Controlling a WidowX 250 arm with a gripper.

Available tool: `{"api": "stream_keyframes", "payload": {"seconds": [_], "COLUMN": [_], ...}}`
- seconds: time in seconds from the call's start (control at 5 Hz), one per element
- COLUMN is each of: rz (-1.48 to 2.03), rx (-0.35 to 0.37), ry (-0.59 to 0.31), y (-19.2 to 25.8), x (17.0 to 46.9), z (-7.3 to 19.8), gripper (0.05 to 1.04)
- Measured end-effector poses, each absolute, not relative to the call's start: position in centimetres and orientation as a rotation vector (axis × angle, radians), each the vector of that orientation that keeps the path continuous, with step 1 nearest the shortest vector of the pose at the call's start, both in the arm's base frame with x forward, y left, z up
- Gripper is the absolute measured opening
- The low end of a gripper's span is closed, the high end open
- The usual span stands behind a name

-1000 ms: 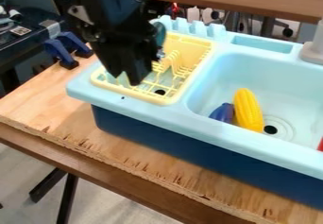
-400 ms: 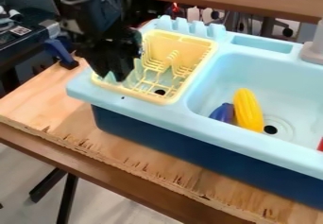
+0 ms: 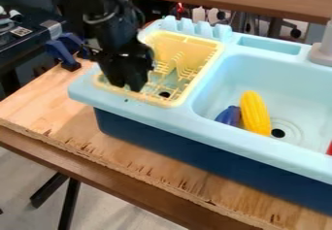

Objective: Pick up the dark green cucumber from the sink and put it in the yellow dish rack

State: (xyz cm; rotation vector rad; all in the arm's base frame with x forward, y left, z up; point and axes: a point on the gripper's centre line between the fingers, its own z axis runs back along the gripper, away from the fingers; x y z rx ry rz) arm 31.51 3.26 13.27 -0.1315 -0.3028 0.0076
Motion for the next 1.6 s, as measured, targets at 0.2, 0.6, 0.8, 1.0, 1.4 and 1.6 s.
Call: {"api": "stream_keyframes", "payload": {"seconds": [0.2,0.6,0.8,1.0,1.4,1.6], "rz": [0.002,-0.036,-0.033,-0.021,-0.024,-0.053], "rx": [-0.153,-0.170,-0.174,-0.180,-0.173,-0.143], "ry": [-0.294,-0.293,-0.293,-0.277,-0.318,-0.322], "y": [3.3,2.3,1.7,0.9,-0.2,-1.2], "x": [33.5,36.0,36.0,35.0,33.9,33.3], "z": [11.9,11.8,12.0,12.2,14.6,16.5], "gripper": [0.477,0.520,0.804,1.014,1.011,1.011]}}
